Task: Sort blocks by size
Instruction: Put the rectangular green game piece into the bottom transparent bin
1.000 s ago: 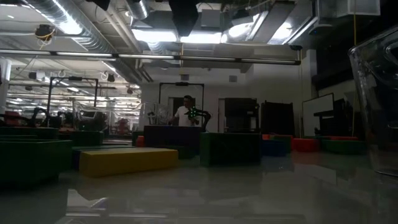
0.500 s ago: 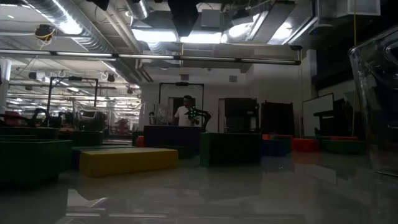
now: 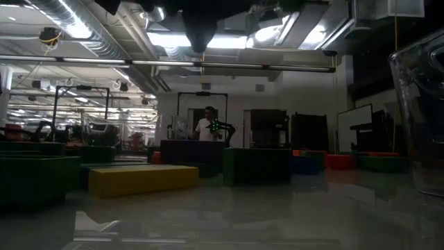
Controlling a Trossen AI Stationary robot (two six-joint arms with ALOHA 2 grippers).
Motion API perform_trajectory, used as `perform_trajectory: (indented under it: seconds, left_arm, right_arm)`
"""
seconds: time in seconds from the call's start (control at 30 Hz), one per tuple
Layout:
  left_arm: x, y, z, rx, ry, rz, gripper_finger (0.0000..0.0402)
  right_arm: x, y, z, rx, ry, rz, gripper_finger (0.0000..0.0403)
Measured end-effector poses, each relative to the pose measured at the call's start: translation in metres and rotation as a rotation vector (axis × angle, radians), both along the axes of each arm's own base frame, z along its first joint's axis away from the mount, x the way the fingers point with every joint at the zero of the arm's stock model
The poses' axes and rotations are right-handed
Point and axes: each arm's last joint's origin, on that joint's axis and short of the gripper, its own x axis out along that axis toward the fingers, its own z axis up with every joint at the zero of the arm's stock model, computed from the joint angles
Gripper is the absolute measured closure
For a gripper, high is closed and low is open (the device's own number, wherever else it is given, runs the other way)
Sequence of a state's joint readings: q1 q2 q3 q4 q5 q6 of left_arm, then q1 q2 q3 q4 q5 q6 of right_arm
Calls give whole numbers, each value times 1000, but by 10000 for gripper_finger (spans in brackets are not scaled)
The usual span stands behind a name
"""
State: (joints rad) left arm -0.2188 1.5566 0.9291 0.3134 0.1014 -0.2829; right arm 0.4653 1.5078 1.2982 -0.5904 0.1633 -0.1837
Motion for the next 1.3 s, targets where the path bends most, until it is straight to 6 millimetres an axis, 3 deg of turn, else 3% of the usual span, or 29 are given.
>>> perform_trajectory:
  seconds: [0.33, 0.53, 0.87, 1.3]
  left_arm:
    - [-11, 1, -23, 41, 259, 2, 260]
    - [-26, 2, -40, 96, 493, -4, 260]
    - [-50, -9, -55, 151, 744, -78, 260]
    - [-74, -17, -63, 43, 1045, 8, 260]
  right_arm:
    - [-21, 5, 4, 435, 450, -69, 312]
    - [-37, 20, -8, 469, 639, -168, 296]
    - [-46, 28, -27, 496, 703, -419, 219]
    - [-45, 28, -28, 502, 702, -444, 204]
